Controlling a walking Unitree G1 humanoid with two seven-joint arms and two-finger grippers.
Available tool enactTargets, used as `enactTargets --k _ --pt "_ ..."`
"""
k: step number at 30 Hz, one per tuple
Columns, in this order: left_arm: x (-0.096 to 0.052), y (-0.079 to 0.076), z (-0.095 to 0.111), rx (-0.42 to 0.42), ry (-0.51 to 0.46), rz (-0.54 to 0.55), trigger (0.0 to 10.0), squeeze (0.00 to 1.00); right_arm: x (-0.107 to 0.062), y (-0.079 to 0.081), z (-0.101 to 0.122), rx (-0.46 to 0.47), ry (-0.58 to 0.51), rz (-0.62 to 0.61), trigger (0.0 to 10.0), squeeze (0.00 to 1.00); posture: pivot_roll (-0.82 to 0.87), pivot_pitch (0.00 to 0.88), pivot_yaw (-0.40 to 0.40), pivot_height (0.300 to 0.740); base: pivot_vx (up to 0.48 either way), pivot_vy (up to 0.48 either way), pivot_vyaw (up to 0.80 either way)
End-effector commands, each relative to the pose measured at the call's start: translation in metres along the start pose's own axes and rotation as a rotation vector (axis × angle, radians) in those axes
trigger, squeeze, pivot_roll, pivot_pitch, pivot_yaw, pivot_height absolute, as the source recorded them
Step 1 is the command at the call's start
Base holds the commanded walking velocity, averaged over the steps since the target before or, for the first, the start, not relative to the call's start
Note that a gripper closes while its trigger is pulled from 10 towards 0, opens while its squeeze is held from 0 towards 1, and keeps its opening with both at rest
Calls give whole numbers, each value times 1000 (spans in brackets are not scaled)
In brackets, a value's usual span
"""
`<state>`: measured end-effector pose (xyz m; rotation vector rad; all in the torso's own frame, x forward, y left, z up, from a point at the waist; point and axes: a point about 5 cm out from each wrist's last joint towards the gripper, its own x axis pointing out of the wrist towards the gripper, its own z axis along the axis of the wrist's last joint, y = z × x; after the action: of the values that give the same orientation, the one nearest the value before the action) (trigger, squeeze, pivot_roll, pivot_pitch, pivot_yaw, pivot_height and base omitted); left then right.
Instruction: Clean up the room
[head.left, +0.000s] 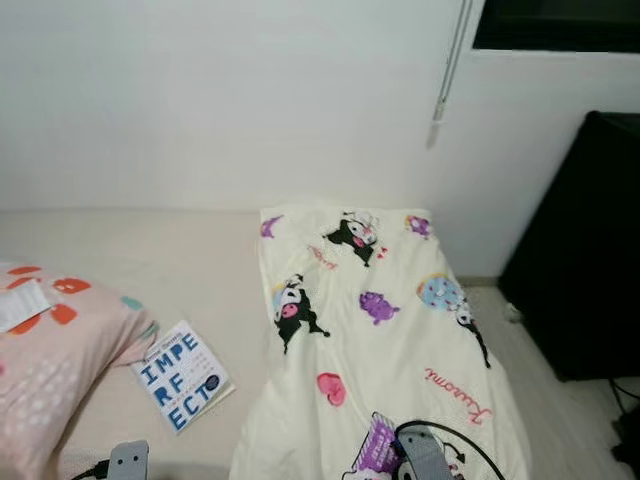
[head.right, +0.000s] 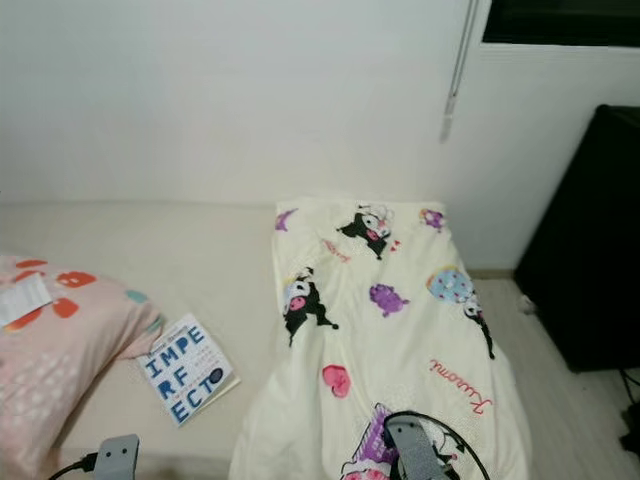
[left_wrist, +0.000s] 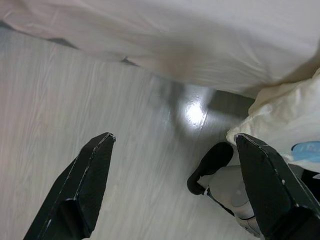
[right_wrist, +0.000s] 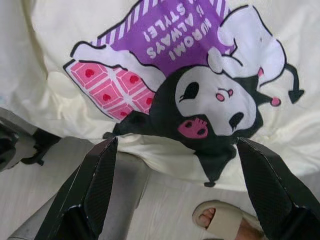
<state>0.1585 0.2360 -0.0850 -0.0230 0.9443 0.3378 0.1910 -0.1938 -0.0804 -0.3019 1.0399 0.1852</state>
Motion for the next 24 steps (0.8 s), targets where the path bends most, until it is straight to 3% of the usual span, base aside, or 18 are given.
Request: enactTargets --k 1,24 --pt "-1 2 -5 -14 25 -2 10000 0 0 -1 -4 8 15 -6 10000 0 -47 3 -57 726 0 0 738" --pt "1 1 2 -52 9 -26 10000 0 0 1 -5 1 18 -5 10000 0 -43 17 -50 726 0 0 743"
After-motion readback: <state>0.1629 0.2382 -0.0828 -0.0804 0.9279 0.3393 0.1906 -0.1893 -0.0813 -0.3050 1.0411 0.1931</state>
